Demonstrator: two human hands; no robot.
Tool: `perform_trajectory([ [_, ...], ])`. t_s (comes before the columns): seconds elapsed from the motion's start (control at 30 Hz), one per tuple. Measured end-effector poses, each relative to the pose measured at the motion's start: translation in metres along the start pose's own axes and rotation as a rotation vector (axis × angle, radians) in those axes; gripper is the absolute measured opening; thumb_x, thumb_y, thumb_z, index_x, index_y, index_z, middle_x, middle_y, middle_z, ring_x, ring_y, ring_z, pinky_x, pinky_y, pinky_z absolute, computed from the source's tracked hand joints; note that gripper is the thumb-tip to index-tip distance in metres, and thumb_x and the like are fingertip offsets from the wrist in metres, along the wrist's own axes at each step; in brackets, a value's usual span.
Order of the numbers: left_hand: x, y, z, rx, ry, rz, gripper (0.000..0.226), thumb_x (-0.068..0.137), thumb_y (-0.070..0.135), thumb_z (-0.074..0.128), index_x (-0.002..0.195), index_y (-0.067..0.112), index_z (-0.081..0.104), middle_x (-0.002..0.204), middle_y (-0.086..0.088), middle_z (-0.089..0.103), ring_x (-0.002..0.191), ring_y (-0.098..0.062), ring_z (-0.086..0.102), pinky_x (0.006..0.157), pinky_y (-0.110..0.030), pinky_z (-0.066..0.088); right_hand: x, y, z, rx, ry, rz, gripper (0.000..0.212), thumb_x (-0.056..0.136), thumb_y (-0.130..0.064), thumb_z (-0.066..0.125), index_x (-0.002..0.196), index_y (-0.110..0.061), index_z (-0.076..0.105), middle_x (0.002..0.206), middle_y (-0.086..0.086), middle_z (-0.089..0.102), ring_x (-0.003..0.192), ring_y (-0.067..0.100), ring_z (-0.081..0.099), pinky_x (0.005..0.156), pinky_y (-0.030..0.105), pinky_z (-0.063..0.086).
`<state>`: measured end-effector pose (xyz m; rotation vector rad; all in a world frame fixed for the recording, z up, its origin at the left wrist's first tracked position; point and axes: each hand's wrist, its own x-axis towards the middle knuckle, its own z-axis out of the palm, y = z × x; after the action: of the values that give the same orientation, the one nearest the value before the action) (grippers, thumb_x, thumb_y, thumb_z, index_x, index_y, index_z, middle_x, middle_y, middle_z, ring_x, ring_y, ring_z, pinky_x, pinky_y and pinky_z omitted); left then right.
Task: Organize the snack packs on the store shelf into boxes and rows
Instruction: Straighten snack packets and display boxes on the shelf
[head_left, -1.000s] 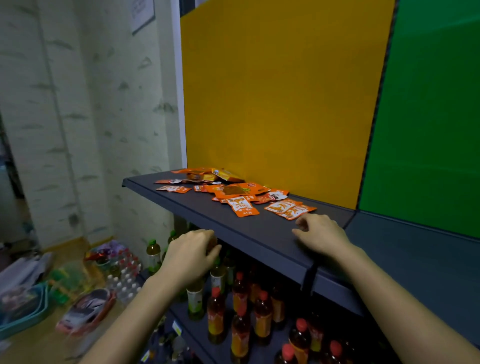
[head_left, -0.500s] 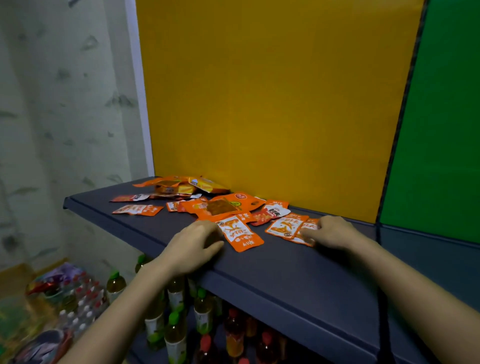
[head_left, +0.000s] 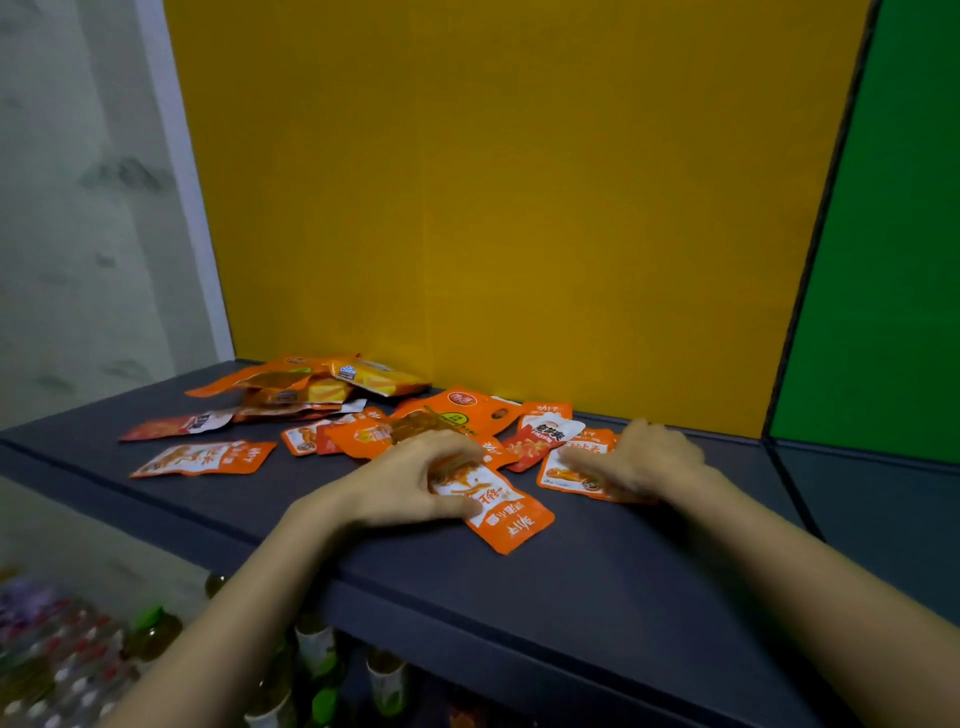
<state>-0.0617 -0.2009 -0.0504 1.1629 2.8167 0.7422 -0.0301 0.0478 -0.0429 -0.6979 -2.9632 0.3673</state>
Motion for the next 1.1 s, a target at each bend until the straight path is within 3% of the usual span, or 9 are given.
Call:
perform_trajectory([
  [0.17, 0.021, -0.011, -0.007, 0.017, -0.276, 0.045, 0.078, 0.075, 0.053, 0.068, 0.142, 0.037, 0.033, 0.149, 0.017, 0.027, 0.136, -0.003, 0.027, 0.114, -0.027, 0.024, -0.003, -0.014, 0.008, -0.081, 0.008, 0.101, 0.113, 0.067, -0.081, 0.050, 0.144, -0.002, 0.023, 0.149, 0.016, 0.031, 0.136, 0.032, 0.033, 0.103, 0.040, 0.038],
  [0.3, 0.030, -0.017, -0.007, 0.060, -0.311, 0.160, 0.077, 0.075, 0.054, 0.067, 0.141, 0.033, 0.034, 0.144, 0.018, 0.027, 0.134, 0.000, 0.022, 0.112, -0.026, 0.023, -0.002, -0.018, 0.012, 0.069, -0.002, 0.167, 0.100, 0.073, -0.067, 0.060, 0.143, -0.005, 0.026, 0.149, 0.016, 0.028, 0.134, 0.032, 0.037, 0.102, 0.040, 0.039],
  [0.5, 0.029, -0.019, 0.002, 0.058, -0.155, 0.233, 0.066, 0.071, 0.054, 0.072, 0.123, 0.027, 0.043, 0.118, 0.011, 0.039, 0.115, -0.006, 0.035, 0.098, -0.023, 0.033, -0.002, -0.021, 0.011, 0.316, 0.061, 0.305, 0.071, 0.071, -0.047, 0.076, 0.123, -0.007, 0.047, 0.129, 0.011, 0.057, 0.114, 0.026, 0.058, 0.080, 0.031, 0.046],
  [0.63, 0.029, -0.014, -0.001, 0.089, 0.003, 0.155, 0.060, 0.064, 0.058, 0.074, 0.105, 0.031, 0.040, 0.104, 0.012, 0.040, 0.103, -0.009, 0.036, 0.086, -0.026, 0.033, -0.008, -0.018, 0.007, 0.471, 0.066, 0.355, 0.053, 0.075, -0.031, 0.077, 0.115, -0.005, 0.053, 0.120, 0.013, 0.063, 0.106, 0.025, 0.063, 0.084, 0.033, 0.051],
  [0.73, 0.031, -0.015, -0.003, 0.108, 0.179, 0.120, 0.055, 0.058, 0.061, 0.076, 0.088, 0.030, 0.043, 0.092, 0.010, 0.053, 0.091, -0.013, 0.047, 0.073, -0.028, 0.036, -0.014, -0.013, 0.006, 0.624, 0.067, 0.374, 0.050, 0.076, -0.023, 0.076, 0.115, -0.002, 0.053, 0.116, 0.015, 0.065, 0.099, 0.026, 0.066, 0.087, 0.037, 0.054],
  [0.8, 0.033, -0.016, -0.005, 0.053, 0.225, 0.101, 0.049, 0.057, 0.058, 0.078, 0.070, 0.027, 0.042, 0.076, 0.012, 0.053, 0.077, -0.013, 0.051, 0.061, -0.028, 0.034, -0.023, -0.010, 0.004, 0.688, 0.064, 0.375, 0.045, 0.081, -0.019, 0.072, 0.117, -0.002, 0.050, 0.117, 0.015, 0.063, 0.095, 0.026, 0.064, 0.081, 0.035, 0.052],
  [0.9, 0.034, -0.017, -0.010, -0.010, 0.283, 0.079, 0.047, 0.063, 0.051, 0.078, 0.059, 0.026, 0.038, 0.064, 0.009, 0.049, 0.065, -0.014, 0.048, 0.059, -0.031, 0.036, -0.037, 0.000, 0.004, 0.799, 0.069, 0.360, 0.032, 0.086, -0.015, 0.065, 0.112, -0.003, 0.051, 0.115, 0.016, 0.065, 0.087, 0.025, 0.063, 0.081, 0.037, 0.052],
  [1.0, 0.036, -0.012, -0.014, -0.308, 0.246, 0.054, 0.026, 0.071, 0.038, 0.078, 0.073, 0.015, 0.065, 0.069, 0.001, 0.069, 0.063, -0.015, 0.064, 0.063, -0.037, 0.051, -0.058, 0.016, 0.001, 0.909, 0.096, 0.343, 0.014, 0.089, -0.014, 0.061, 0.099, -0.009, 0.054, 0.103, 0.012, 0.066, 0.083, 0.023, 0.064, 0.080, 0.038, 0.053],
  [1.1, 0.032, 0.005, -0.012, -0.626, 0.109, 0.003, 0.020, 0.077, 0.025, 0.074, 0.090, 0.012, 0.066, 0.081, -0.006, 0.074, 0.063, -0.015, 0.068, 0.061, -0.030, 0.055, -0.084, 0.035, -0.007, 1.020, 0.139, 0.327, 0.014, 0.091, -0.014, 0.059, 0.102, -0.010, 0.051, 0.100, 0.009, 0.063, 0.078, 0.019, 0.063, 0.073, 0.033, 0.053],
])
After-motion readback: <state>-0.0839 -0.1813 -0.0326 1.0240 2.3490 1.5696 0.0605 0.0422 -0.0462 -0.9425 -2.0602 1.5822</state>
